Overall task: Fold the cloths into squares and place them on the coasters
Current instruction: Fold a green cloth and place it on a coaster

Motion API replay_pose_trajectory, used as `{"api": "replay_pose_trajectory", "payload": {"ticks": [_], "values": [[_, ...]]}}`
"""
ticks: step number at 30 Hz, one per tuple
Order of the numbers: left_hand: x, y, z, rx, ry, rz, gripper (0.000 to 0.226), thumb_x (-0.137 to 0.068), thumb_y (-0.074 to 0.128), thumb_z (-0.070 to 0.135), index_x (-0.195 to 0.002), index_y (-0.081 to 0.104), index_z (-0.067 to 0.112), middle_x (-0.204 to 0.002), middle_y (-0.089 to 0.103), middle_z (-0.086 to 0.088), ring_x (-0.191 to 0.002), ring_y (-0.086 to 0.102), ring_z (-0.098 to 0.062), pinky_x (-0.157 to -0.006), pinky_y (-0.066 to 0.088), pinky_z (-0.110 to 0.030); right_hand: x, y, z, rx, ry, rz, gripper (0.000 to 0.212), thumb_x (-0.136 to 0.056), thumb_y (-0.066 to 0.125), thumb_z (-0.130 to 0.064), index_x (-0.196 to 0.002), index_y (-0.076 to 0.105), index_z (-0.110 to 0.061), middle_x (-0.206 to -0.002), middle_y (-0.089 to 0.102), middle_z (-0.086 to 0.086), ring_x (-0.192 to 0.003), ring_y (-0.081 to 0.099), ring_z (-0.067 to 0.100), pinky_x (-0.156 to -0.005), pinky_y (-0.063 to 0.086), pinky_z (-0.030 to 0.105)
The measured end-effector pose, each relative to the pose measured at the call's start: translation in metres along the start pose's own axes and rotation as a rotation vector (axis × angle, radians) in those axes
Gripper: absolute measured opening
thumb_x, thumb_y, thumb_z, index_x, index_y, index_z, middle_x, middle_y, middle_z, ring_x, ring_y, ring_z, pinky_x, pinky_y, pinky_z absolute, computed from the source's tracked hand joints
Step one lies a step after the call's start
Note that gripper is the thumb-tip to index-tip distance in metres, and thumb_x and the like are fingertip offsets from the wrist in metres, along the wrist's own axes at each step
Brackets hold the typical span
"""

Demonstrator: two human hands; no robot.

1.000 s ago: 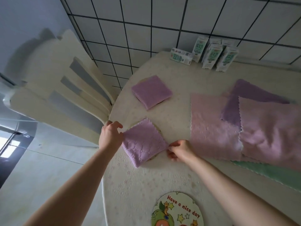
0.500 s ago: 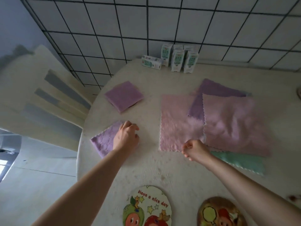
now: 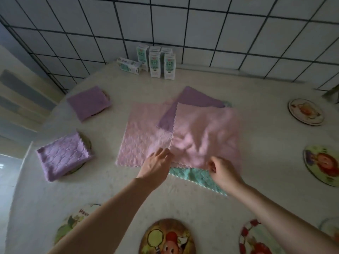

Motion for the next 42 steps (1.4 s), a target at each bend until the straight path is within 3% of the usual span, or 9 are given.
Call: {"api": "replay_pose_trajectory", "payload": {"ticks": [3,10,14,19,23,27,34,39,42], "values": [[-0.01,0.017,0.044,-0.031,0.152,0.012,0.036,-0.074,0.048,0.002,-0.101,0.068,0.012,-0.105,0.066,-0.003,-0.096,0.062,-0.022,-0.074,0.056,-0.034,0.002,-0.006,0.019,0.098,-0.102,0.015,0.009,-0.08,0.063,-0.009,-0.085,0.056,-0.013,-0.091,0.058,0.007,-0.086,0.058,0.03,-0.069,0.048,0.038],[-0.03,0.044,0.066,-0.018,0.152,-0.062,0.046,-0.072,0.073,0.002,-0.116,0.064,0.012,-0.119,0.065,-0.002,-0.109,0.062,-0.021,-0.085,0.056,-0.035,-0.003,-0.002,0.033,0.314,-0.258,-0.021,0.022,-0.079,0.071,-0.025,-0.095,0.058,-0.017,-0.094,0.053,-0.002,-0.088,0.054,0.018,-0.058,0.045,0.028],[-0.037,0.049,0.064,-0.025,0.149,-0.107,0.047,-0.073,0.074,0.009,-0.119,0.063,0.015,-0.119,0.064,-0.001,-0.11,0.061,-0.022,-0.087,0.055,-0.035,-0.009,-0.002,0.032,0.377,-0.303,-0.007,0.015,-0.074,0.074,-0.018,-0.077,0.059,-0.017,-0.078,0.053,-0.004,-0.071,0.054,0.016,-0.044,0.041,0.027],[-0.044,0.054,0.061,-0.048,0.141,-0.135,0.047,-0.076,0.074,0.021,-0.121,0.06,0.019,-0.121,0.062,0.001,-0.106,0.061,-0.017,-0.084,0.056,-0.033,-0.015,-0.017,0.034,0.184,-0.323,0.036,0.004,-0.085,0.061,-0.015,-0.084,0.057,-0.017,-0.078,0.057,-0.005,-0.071,0.056,0.014,-0.051,0.034,0.024],[-0.057,0.046,0.059,-0.072,0.113,-0.069,0.034,-0.076,0.074,0.021,-0.109,0.065,0.019,-0.108,0.065,0.001,-0.087,0.063,-0.013,-0.071,0.058,-0.032,-0.028,-0.03,0.044,0.015,-0.276,0.002,0.004,-0.095,0.05,-0.015,-0.096,0.051,-0.019,-0.089,0.058,-0.004,-0.071,0.055,0.013,-0.06,0.047,0.032],[-0.068,0.033,0.039,0.005,-0.017,-0.038,0.024,-0.078,0.071,0.009,-0.099,0.07,0.019,-0.077,0.067,0.004,-0.068,0.059,-0.012,-0.059,0.057,-0.029,-0.038,-0.044,0.038,-0.012,-0.336,-0.028,0.012,-0.097,0.047,-0.014,-0.106,0.053,-0.015,-0.097,0.056,-0.004,-0.076,0.058,0.011,-0.065,0.049,0.024],[-0.069,0.016,-0.028,0.083,-0.314,-0.109,0.017,-0.088,0.062,0.01,-0.102,0.07,0.006,-0.095,0.068,-0.01,-0.096,0.056,-0.024,-0.086,0.051,-0.039,-0.059,-0.07,0.037,-0.008,-0.317,-0.211,0.022,-0.084,0.069,-0.02,-0.104,0.06,-0.018,-0.097,0.063,-0.008,-0.082,0.061,0.008,-0.062,0.039,0.008],[-0.088,-0.013,-0.033,0.337,-0.505,-0.051,0.019,-0.091,0.056,0.005,-0.103,0.07,0.008,-0.09,0.066,-0.011,-0.069,0.058,-0.02,-0.064,0.052,-0.034,-0.086,-0.116,0.044,0.086,-0.238,-0.036,0.028,-0.085,0.065,-0.011,-0.111,0.061,-0.02,-0.105,0.068,-0.002,-0.084,0.065,0.017,-0.07,0.054,0.033],[-0.102,-0.038,-0.035,0.426,-0.548,0.075,0.02,-0.088,0.057,0.001,-0.098,0.073,0.009,-0.084,0.068,-0.01,-0.074,0.065,-0.025,-0.069,0.058,-0.035,-0.098,-0.146,0.045,0.167,-0.165,0.108,0.027,-0.089,0.056,-0.011,-0.112,0.064,-0.024,-0.104,0.069,0.007,-0.086,0.065,0.029,-0.067,0.051,0.033]]}}
Point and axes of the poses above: each hand's wrist, its own x-axis away from the middle knuckle, its own y-axis out of the palm, z = x × y, the point moved 10 cm from there along -x, towards the middle knuckle
